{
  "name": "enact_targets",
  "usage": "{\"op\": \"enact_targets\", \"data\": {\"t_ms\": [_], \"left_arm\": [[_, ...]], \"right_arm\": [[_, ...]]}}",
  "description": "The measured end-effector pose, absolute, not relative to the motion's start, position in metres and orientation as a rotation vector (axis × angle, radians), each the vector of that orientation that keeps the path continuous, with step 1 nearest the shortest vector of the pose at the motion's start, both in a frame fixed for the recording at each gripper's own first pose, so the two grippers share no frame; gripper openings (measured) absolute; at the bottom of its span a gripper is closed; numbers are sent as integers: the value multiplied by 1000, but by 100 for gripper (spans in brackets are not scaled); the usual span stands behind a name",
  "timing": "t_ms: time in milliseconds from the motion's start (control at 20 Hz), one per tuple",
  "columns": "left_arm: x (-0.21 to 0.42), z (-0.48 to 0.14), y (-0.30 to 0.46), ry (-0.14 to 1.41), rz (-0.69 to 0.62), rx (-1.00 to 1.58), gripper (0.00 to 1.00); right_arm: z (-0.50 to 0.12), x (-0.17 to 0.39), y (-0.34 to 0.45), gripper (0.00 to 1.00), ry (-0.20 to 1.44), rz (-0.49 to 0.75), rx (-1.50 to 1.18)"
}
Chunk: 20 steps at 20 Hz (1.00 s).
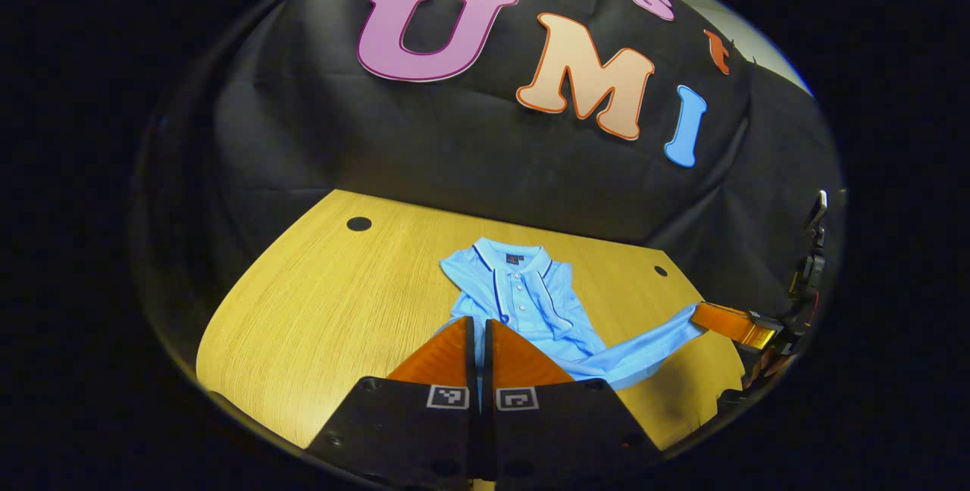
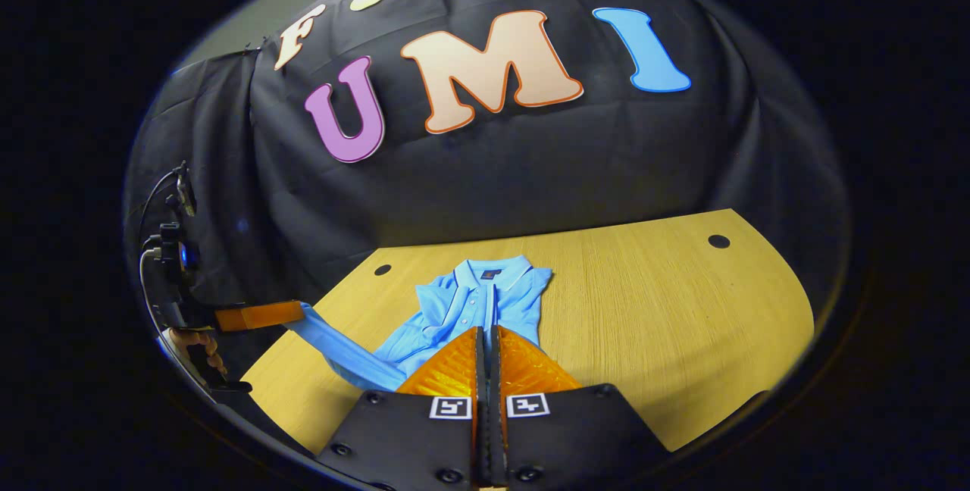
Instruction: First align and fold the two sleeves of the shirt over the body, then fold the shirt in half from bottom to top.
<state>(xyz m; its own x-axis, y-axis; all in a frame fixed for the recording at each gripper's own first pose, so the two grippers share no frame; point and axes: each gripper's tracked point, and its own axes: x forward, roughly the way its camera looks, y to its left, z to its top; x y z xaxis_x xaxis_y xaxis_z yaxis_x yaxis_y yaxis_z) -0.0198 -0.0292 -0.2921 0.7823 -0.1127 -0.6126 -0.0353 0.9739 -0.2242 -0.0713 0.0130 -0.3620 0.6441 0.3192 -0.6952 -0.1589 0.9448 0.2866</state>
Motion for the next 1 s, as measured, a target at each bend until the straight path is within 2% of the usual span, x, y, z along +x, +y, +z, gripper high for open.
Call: {"op": "enact_targets", "data": {"t_ms": [300, 650, 800, 1000], "left_arm": [[63, -313, -12, 649, -80, -226, 0], [147, -374, 6, 713, -138, -220, 1], [173, -411, 21, 730, -118, -179, 0], [175, -462, 37, 804, -80, -135, 0]], "right_arm": [[-387, 5, 30, 2, 774, 229, 175], [-454, 75, 33, 2, 792, 88, 157], [-495, 84, 22, 2, 838, 29, 126], [-534, 79, 11, 5, 898, -42, 75]]}}
